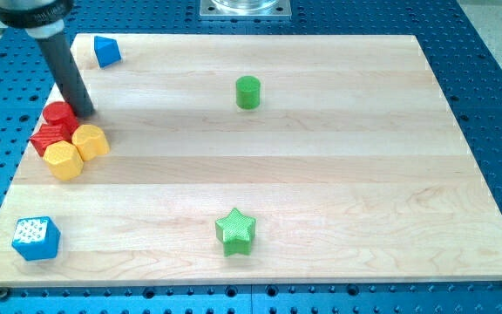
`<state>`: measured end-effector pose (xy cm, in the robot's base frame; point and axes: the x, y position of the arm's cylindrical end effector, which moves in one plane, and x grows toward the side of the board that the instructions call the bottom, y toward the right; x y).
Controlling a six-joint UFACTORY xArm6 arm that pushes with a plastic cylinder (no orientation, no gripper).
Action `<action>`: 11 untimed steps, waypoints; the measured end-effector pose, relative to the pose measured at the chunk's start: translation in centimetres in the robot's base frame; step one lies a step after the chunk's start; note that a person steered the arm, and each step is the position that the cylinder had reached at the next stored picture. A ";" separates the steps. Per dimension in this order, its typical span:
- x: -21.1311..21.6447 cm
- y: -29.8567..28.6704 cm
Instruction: Adjust the green circle at the center
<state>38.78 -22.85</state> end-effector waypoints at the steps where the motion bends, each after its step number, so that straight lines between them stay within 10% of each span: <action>1: 0.3 2.2; 7: -10.7 14.7; 10: -2.3 23.0; 11: -5.9 24.7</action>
